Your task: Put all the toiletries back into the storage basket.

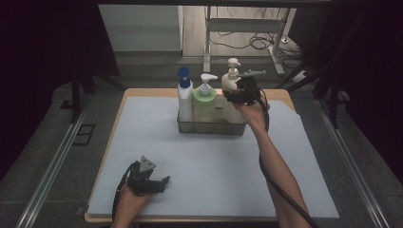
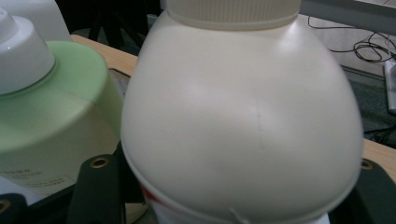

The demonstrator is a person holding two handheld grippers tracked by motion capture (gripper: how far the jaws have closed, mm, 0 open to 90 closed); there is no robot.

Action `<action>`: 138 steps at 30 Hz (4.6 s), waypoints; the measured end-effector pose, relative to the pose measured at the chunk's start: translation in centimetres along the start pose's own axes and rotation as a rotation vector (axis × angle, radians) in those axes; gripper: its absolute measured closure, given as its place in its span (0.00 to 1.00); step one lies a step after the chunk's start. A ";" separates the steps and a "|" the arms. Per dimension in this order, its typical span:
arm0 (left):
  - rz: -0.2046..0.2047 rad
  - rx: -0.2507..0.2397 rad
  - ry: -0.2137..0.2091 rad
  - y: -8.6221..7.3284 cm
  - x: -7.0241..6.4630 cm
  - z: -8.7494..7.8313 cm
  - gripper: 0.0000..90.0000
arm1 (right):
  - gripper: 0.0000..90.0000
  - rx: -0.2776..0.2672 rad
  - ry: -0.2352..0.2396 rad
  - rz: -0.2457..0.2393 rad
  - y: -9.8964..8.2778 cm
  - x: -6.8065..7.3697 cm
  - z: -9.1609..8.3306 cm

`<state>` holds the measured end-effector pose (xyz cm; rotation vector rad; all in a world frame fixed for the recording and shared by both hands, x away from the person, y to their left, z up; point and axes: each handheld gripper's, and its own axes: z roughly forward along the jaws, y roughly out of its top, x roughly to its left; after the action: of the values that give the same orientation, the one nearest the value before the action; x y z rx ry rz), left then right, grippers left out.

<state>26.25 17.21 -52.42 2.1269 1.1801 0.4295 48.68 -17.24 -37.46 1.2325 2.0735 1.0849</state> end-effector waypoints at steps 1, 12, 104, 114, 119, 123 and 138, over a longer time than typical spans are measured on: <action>0.000 0.000 0.000 0.0 0.0 0.0 0.13 | 0.41 0.001 0.002 0.000 0.0 0.0 0.0; 0.000 0.000 0.000 0.0 0.0 0.0 0.13 | 0.41 0.019 0.004 0.003 -0.5 -0.1 -0.7; 0.001 -0.002 0.001 0.0 0.0 0.0 0.13 | 0.81 0.110 0.069 -0.029 -8.7 -2.7 -4.4; 0.001 -0.001 0.001 0.0 0.0 0.0 0.13 | 1.00 0.116 0.018 -0.004 -8.4 -3.8 -2.6; 0.000 -0.001 0.001 0.0 0.0 0.0 0.13 | 1.00 0.113 0.020 0.025 -8.0 -4.4 -1.5; 0.001 -0.001 0.001 0.0 0.0 0.0 0.13 | 1.00 0.100 0.043 0.042 -7.6 -4.6 -0.8; 0.001 -0.001 0.001 0.0 0.0 0.0 0.13 | 1.00 0.119 0.081 0.085 -7.8 -4.7 1.4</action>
<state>26.24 17.19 -52.42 2.1266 1.1795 0.4310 48.13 -23.03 -44.63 1.3658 2.1921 1.0792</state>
